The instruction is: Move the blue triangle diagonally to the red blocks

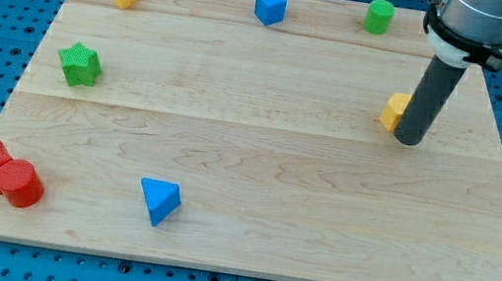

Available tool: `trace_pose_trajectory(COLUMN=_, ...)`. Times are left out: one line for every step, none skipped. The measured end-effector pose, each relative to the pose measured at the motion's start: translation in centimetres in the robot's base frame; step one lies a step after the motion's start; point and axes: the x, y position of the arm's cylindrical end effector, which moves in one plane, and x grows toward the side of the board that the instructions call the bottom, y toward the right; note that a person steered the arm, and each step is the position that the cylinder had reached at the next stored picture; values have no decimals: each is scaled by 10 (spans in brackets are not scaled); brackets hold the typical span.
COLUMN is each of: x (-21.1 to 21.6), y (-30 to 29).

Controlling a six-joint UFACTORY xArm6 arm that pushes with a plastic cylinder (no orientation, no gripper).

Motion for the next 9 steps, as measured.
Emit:
trace_pose_trajectory(x=5, y=0)
trace_pose_trajectory(x=5, y=0)
trace_pose_trajectory(x=5, y=-2)
trace_pose_trajectory(x=12, y=-2)
trace_pose_trajectory(x=28, y=-3)
trace_pose_trajectory(x=45, y=-7)
trace_pose_trajectory(x=79, y=-18)
trace_pose_trajectory(x=117, y=-48)
trace_pose_trajectory(x=152, y=-105)
